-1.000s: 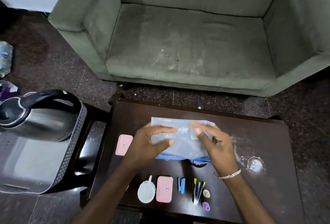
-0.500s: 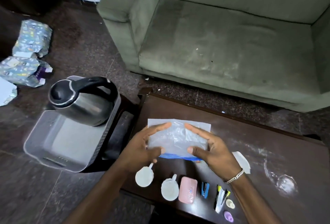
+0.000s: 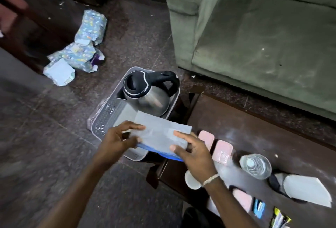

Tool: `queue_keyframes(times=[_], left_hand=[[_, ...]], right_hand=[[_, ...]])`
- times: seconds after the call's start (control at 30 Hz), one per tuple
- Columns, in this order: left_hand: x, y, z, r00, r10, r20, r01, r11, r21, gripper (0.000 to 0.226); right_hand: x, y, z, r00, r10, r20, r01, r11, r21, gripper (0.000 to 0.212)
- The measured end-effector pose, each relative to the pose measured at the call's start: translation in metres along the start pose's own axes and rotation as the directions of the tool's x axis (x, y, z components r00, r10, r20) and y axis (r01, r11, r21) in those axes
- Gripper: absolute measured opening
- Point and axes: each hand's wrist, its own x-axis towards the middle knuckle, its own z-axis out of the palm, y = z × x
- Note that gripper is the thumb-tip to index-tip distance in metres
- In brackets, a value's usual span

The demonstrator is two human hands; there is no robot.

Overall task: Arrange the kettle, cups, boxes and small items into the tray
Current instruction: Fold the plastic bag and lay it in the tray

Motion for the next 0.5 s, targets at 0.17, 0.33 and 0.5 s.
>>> queue_keyframes(times=[0.17,0.33,0.5], left_hand=[[0.019,-0.035,-0.073,0.979,-0.008,-0.202,0.061,0.964,0.258,0.011],[0.047,-0.068,-0.087,0.976,0.075,-0.205,0.063,0.801,0.595,0.026],[0.071,-0.089,-0.079,0.983,0.090,-0.162,0.049,0.715,0.698,0.030]], right_hand=[[0.026,0.007,0.087,0.996,-0.088,0.008,0.086,0.942,-0.323,0.024],[0.040,0.020,0.138,0.985,-0.043,0.166,0.166,0.485,-0.858,0.010],[0.047,0.031,0.152,0.990,-0.037,0.135,0.140,0.318,-0.938,0.015]])
